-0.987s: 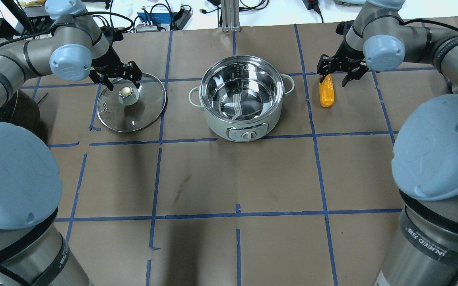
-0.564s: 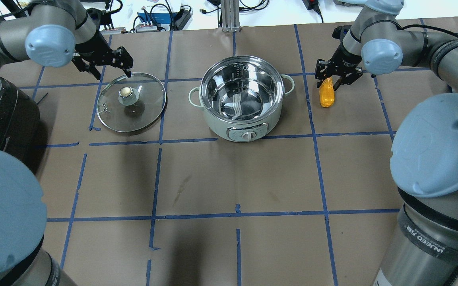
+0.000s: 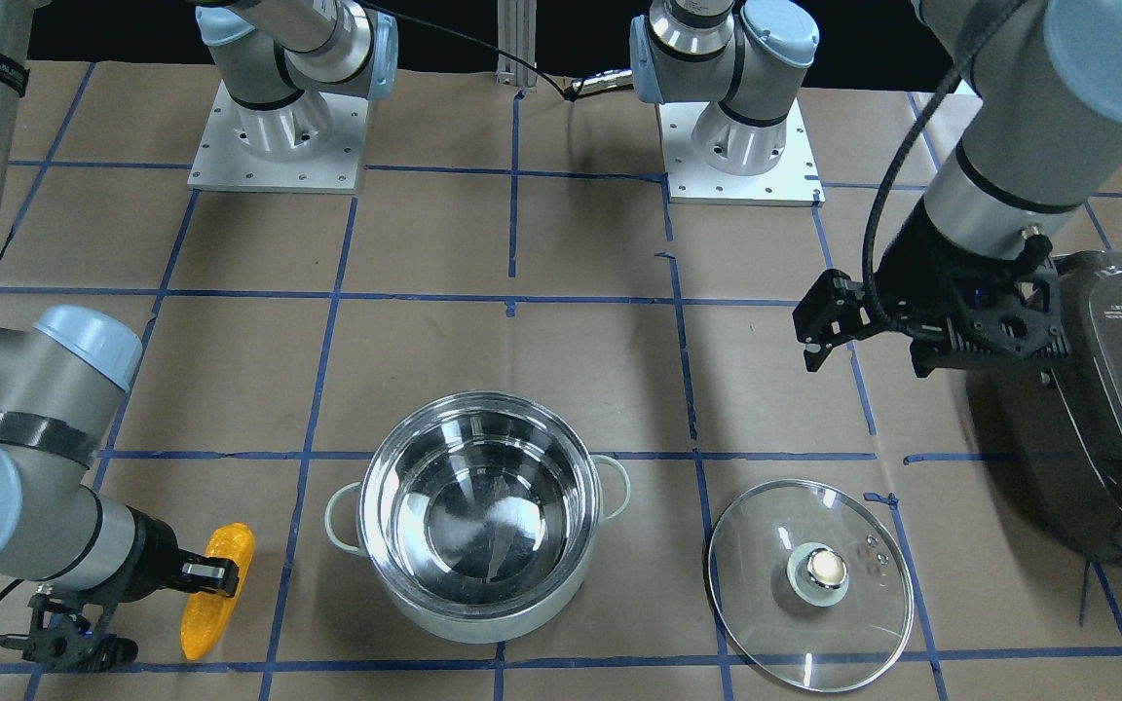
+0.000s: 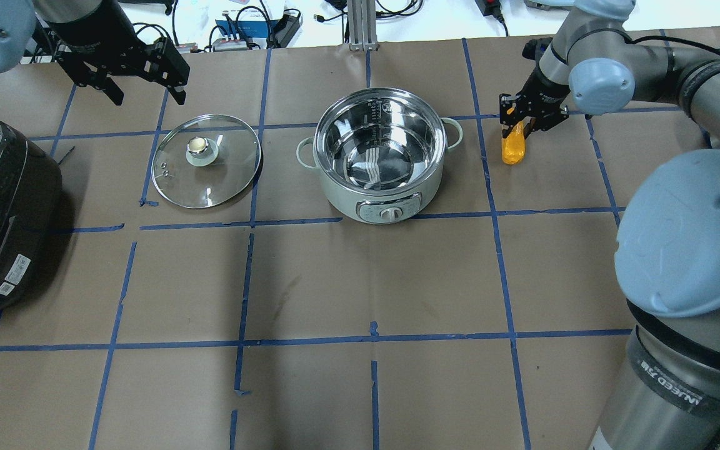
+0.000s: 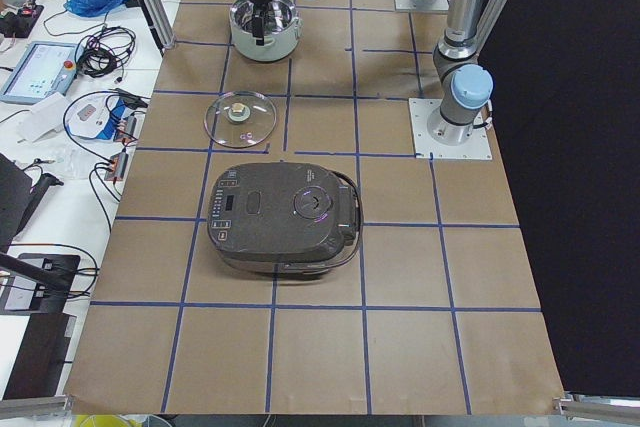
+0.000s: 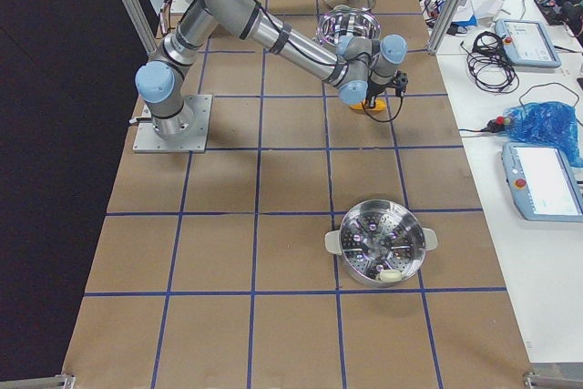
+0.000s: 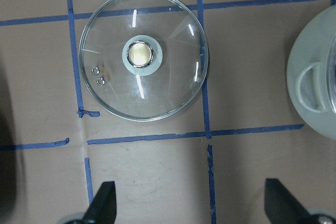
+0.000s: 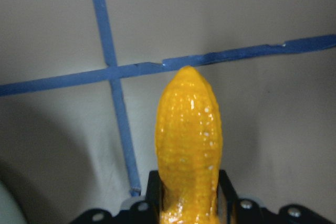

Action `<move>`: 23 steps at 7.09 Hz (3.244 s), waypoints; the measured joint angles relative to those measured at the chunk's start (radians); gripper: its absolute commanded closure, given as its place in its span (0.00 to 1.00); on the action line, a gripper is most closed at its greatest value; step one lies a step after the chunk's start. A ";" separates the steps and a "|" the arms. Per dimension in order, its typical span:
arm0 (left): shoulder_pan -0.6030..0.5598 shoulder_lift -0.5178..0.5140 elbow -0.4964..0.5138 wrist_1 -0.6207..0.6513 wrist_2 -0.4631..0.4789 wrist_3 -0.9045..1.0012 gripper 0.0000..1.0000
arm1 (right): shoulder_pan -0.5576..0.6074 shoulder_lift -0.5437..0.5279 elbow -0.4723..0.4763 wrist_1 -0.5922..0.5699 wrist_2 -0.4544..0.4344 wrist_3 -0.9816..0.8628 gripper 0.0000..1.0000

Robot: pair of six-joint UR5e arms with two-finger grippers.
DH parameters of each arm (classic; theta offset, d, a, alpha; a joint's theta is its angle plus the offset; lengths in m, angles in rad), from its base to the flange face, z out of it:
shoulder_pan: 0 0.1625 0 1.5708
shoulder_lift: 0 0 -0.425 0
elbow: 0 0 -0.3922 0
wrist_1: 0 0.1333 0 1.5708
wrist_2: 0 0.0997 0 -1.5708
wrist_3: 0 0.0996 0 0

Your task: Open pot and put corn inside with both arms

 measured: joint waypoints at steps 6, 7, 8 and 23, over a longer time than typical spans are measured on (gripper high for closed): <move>-0.058 0.072 -0.029 -0.090 0.006 -0.005 0.00 | 0.406 -0.123 -0.100 0.116 -0.139 0.305 0.91; -0.058 0.075 -0.030 -0.096 0.005 -0.003 0.00 | 0.437 -0.080 -0.098 0.063 -0.151 0.333 0.89; -0.057 0.077 -0.031 -0.099 0.005 -0.001 0.00 | 0.454 -0.044 -0.089 0.017 -0.156 0.343 0.88; -0.053 0.161 -0.122 -0.097 0.010 -0.004 0.00 | 0.228 -0.626 0.071 0.669 -0.148 0.226 0.09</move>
